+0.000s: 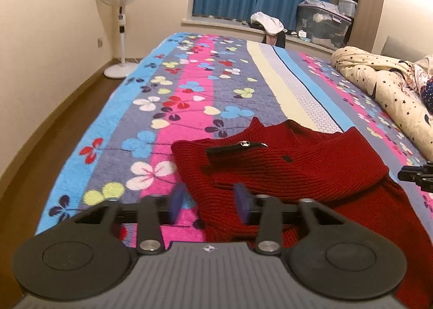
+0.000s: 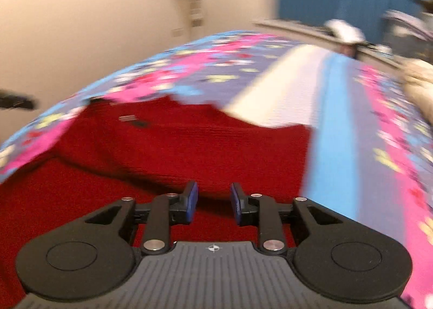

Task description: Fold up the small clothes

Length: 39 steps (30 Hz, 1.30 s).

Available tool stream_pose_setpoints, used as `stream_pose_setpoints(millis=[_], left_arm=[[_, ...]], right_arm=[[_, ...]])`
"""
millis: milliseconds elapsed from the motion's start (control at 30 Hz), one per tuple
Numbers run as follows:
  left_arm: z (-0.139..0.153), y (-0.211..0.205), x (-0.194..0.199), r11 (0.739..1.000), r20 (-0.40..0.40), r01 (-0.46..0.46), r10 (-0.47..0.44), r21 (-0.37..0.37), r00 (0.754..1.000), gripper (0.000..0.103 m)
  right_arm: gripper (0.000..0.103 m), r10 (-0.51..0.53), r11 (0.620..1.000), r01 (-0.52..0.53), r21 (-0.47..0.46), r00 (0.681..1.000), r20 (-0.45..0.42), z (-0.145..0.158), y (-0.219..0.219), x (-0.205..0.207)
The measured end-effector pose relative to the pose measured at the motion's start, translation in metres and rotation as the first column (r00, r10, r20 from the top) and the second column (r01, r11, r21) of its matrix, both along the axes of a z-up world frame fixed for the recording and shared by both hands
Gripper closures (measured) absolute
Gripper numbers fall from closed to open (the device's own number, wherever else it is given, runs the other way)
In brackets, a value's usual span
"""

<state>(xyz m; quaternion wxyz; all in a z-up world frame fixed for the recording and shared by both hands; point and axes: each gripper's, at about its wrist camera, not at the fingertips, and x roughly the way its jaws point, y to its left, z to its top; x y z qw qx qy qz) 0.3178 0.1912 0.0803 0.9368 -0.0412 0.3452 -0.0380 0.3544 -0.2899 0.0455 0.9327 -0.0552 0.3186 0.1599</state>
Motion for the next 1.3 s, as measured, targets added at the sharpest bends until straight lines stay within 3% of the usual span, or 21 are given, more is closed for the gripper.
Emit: stream_pose_setpoints(millis=[100, 267, 467, 633, 733, 867, 1200, 1300], left_arm=[[-0.01, 0.002, 0.013, 0.999, -0.041, 0.004, -0.005, -0.033, 0.999, 0.083], [-0.027, 0.002, 0.041, 0.997, -0.054, -0.006, 0.002, -0.082, 0.999, 0.084], [-0.05, -0.007, 0.066, 0.997, -0.09, -0.017, 0.01, -0.076, 0.996, 0.083], [-0.063, -0.012, 0.083, 0.996, -0.104, -0.024, 0.015, -0.091, 0.994, 0.081], [-0.069, -0.016, 0.091, 0.995, -0.11, -0.025, 0.015, -0.092, 0.994, 0.066], [-0.073, -0.023, 0.098, 0.997, -0.113, -0.031, 0.024, -0.067, 0.993, 0.063], [-0.074, -0.023, 0.101, 0.998, -0.112, -0.036, 0.029, -0.061, 0.993, 0.063], [-0.074, -0.024, 0.1, 0.999, -0.105, -0.036, 0.032, -0.038, 0.994, 0.078]], right_arm=[[0.074, -0.096, 0.995, 0.095, 0.022, 0.995, 0.006, -0.015, -0.025, -0.001], [0.074, -0.092, 0.994, 0.093, -0.055, 0.996, 0.02, -0.034, -0.02, 0.014], [0.074, -0.049, 0.977, 0.051, -0.206, 0.999, 0.016, -0.054, 0.0, 0.033], [0.071, -0.044, 0.965, 0.046, -0.259, 0.999, 0.015, -0.062, 0.008, 0.043], [0.07, -0.039, 0.963, 0.042, -0.267, 0.999, 0.016, -0.064, 0.009, 0.044], [0.07, -0.037, 0.962, 0.039, -0.272, 0.999, 0.013, -0.066, 0.007, 0.045], [0.069, -0.044, 0.961, 0.045, -0.272, 0.999, 0.011, -0.068, 0.008, 0.046], [0.069, -0.046, 0.962, 0.048, -0.27, 0.999, 0.011, -0.069, 0.008, 0.046]])
